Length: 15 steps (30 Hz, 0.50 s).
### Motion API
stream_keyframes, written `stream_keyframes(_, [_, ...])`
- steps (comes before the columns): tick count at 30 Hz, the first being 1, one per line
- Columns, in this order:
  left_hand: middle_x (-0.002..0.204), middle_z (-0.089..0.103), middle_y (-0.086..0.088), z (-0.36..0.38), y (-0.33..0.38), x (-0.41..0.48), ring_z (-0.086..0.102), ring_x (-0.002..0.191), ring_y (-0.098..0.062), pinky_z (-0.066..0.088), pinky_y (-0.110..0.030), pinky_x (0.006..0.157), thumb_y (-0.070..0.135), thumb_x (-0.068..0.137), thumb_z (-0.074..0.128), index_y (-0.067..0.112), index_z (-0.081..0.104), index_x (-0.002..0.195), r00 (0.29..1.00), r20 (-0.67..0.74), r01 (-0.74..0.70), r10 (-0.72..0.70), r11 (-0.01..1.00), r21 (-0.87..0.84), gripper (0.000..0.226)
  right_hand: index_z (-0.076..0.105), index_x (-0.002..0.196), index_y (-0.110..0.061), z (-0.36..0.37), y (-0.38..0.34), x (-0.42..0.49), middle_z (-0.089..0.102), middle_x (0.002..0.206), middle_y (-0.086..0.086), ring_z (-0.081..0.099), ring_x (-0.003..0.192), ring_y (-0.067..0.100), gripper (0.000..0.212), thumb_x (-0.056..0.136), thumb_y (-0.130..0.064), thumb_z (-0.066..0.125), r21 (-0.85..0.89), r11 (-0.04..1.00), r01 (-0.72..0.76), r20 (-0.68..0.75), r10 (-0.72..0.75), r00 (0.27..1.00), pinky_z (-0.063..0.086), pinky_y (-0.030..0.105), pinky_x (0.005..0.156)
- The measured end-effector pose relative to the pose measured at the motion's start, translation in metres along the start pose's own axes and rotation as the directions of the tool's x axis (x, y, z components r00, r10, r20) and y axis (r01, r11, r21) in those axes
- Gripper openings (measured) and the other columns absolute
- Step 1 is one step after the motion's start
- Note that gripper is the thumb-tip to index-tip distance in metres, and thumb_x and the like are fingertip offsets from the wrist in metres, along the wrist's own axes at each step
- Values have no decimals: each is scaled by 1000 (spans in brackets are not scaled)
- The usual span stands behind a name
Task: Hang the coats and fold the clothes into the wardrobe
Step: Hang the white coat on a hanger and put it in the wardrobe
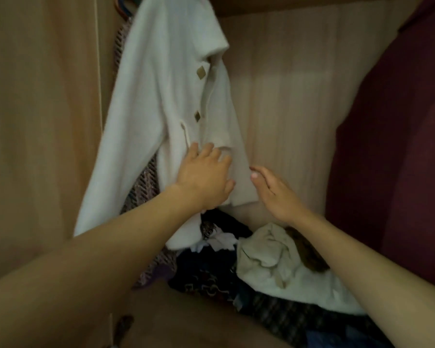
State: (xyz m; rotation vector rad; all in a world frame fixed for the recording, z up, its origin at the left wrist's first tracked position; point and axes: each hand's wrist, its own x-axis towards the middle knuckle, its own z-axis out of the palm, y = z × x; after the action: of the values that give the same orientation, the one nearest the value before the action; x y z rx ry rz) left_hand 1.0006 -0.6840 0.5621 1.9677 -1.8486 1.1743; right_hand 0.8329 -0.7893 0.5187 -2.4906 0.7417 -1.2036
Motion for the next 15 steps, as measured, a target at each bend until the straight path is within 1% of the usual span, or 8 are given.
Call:
stream_keyframes(2, [142,46,-9,1,9,-15,31,138,-30,17,-52,117,55,94,40,17,42,138,1000,11,11,-10,998,-55,59,39,147,-20,-9,3,-31,44,148,1,42,133,14,55,103,-50,28,-101,995,-21,16,23,1000,31,30,111])
stream_keyframes(4, [143,45,-7,3,19,-29,29,140,-29,17,-53,117,55,94,41,18,43,138,999,35,1,2,996,-85,58,36,148,-19,-19,5,-59,41,151,2,38,137,17,57,102,-51,26,-194,980,-39,21,44,999,28,31,112])
stream_keyframes(6, [145,44,-6,4,31,-42,27,141,-28,18,-53,116,55,95,42,19,43,139,999,41,7,-2,991,-134,57,34,150,-18,-29,6,-82,39,152,4,36,138,20,59,102,-52,24,-285,957,-54,30,65,997,29,36,114])
stream_keyframes(10, [147,42,-3,9,59,-64,29,140,-26,21,-55,114,55,95,41,22,43,140,997,72,59,-41,964,-261,56,32,150,-20,-48,8,-117,38,153,4,36,137,24,59,101,-53,24,-461,887,-40,30,60,998,32,41,108])
stream_keyframes(15, [148,40,0,23,87,-91,30,139,-24,23,-57,112,57,95,40,25,43,140,989,112,119,-91,955,-271,56,29,151,-25,-58,21,-147,26,159,6,24,144,25,64,98,-59,19,-574,819,-20,82,81,993,31,54,110])
